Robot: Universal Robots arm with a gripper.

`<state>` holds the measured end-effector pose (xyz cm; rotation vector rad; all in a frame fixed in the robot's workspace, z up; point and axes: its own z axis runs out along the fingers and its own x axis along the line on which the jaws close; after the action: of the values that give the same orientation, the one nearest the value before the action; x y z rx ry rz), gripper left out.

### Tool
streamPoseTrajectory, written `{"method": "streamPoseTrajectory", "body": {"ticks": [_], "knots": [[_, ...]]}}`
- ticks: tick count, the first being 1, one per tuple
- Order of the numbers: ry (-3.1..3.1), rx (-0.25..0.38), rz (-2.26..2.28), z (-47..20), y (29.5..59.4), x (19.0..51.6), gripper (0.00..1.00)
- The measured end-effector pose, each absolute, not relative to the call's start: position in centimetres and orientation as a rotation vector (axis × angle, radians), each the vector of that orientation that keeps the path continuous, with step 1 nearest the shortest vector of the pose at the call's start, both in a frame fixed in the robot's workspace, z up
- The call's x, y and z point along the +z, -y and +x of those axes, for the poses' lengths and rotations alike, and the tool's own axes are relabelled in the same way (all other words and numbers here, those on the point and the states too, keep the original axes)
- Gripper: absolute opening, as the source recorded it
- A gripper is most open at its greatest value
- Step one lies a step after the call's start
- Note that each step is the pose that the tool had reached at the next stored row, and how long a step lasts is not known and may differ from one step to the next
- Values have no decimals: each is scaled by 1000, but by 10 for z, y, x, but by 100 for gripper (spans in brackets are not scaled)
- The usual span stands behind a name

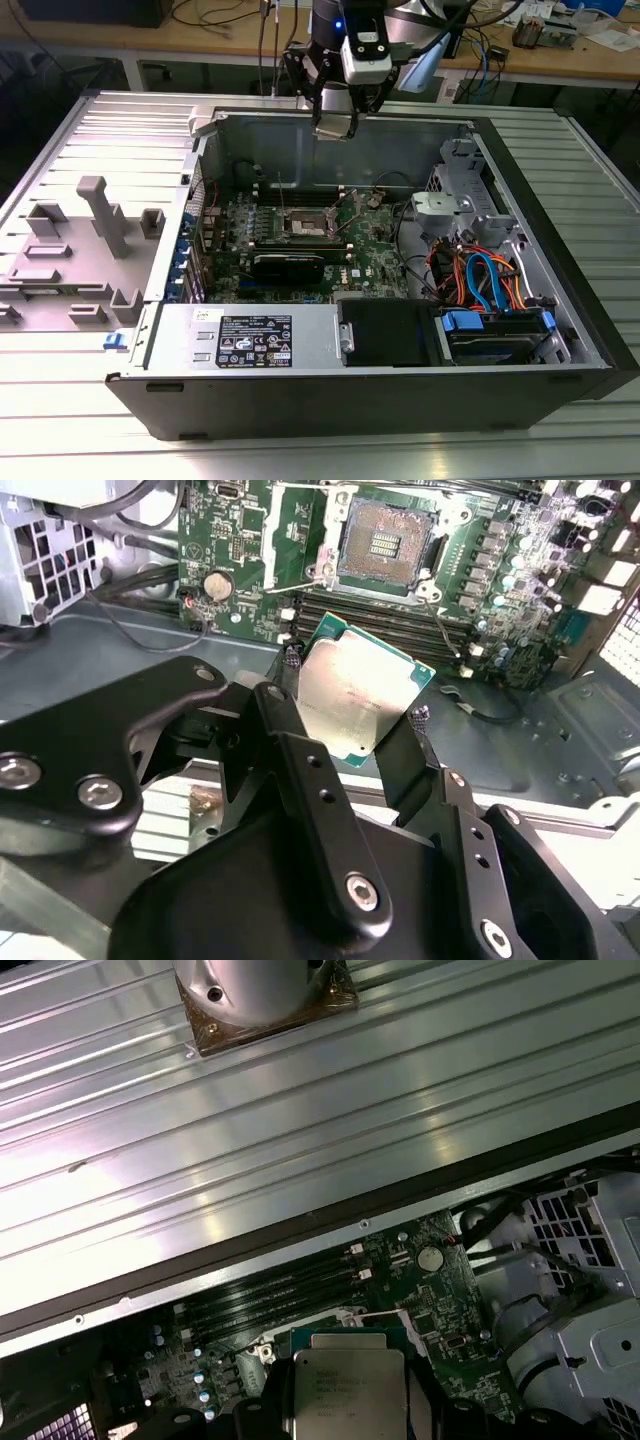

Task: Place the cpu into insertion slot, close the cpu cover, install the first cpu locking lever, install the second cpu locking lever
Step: 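Place the cpu into insertion slot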

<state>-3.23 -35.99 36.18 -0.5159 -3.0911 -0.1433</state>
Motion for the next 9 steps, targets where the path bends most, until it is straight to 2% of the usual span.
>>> {"method": "streamPoseTrajectory", "body": {"ticks": [9], "knots": [[3090,-143,-524,-32,360,362,55]]}}
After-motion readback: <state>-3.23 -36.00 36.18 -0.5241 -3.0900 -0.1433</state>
